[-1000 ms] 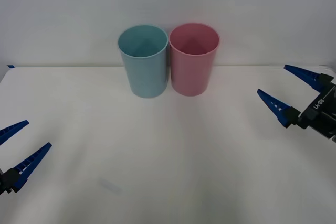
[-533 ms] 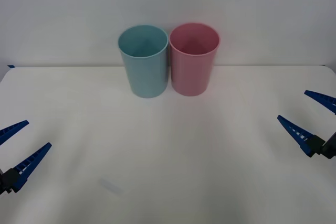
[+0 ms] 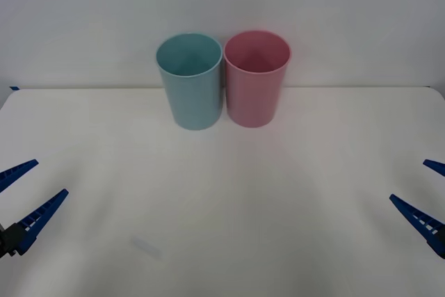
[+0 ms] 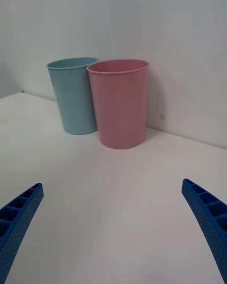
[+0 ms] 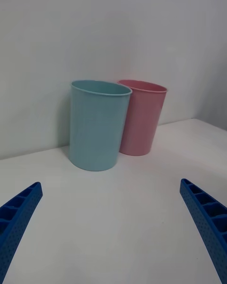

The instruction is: Grasp the object on the table and drop it into the matching bin: aluminum can to the light blue bin, PET bottle to the pink bin.

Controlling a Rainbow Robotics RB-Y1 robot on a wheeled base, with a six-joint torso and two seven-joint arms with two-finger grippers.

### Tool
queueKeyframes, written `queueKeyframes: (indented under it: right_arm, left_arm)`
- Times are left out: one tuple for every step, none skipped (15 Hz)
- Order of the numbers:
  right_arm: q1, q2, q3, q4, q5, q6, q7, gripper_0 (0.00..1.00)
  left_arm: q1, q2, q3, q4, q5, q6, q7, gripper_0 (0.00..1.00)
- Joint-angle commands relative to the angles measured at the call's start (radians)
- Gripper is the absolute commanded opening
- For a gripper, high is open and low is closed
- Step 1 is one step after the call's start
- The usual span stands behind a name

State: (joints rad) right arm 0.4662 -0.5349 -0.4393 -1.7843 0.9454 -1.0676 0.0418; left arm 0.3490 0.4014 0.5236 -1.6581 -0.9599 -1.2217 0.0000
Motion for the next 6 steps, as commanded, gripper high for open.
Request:
queueKeyframes:
  right_arm:
    - [0.034, 0.018, -0.009, -0.027, 0.001, 0.001, 0.000, 1.00]
    - [0.040, 0.018, -0.007, -0.033, 0.013, 0.003, 0.001, 1.00]
    - [0.040, 0.018, -0.007, -0.033, 0.013, 0.003, 0.001, 1.00]
    - [0.040, 0.018, -0.007, -0.033, 0.013, 0.003, 0.001, 1.00]
    - [0.040, 0.018, -0.007, -0.033, 0.013, 0.003, 0.001, 1.00]
    - [0.040, 0.018, -0.007, -0.033, 0.013, 0.003, 0.001, 1.00]
  left_arm:
    - [0.000, 0.000, 0.000, 0.000, 0.000, 0.000, 0.000, 1.00]
    - [0.000, 0.000, 0.000, 0.000, 0.000, 0.000, 0.000, 1.00]
    - [0.000, 0.000, 0.000, 0.000, 0.000, 0.000, 0.000, 1.00]
    - [0.000, 0.000, 0.000, 0.000, 0.000, 0.000, 0.000, 1.00]
    - [0.000, 0.000, 0.000, 0.000, 0.000, 0.000, 0.000, 1.00]
    - [0.000, 0.000, 0.000, 0.000, 0.000, 0.000, 0.000, 1.00]
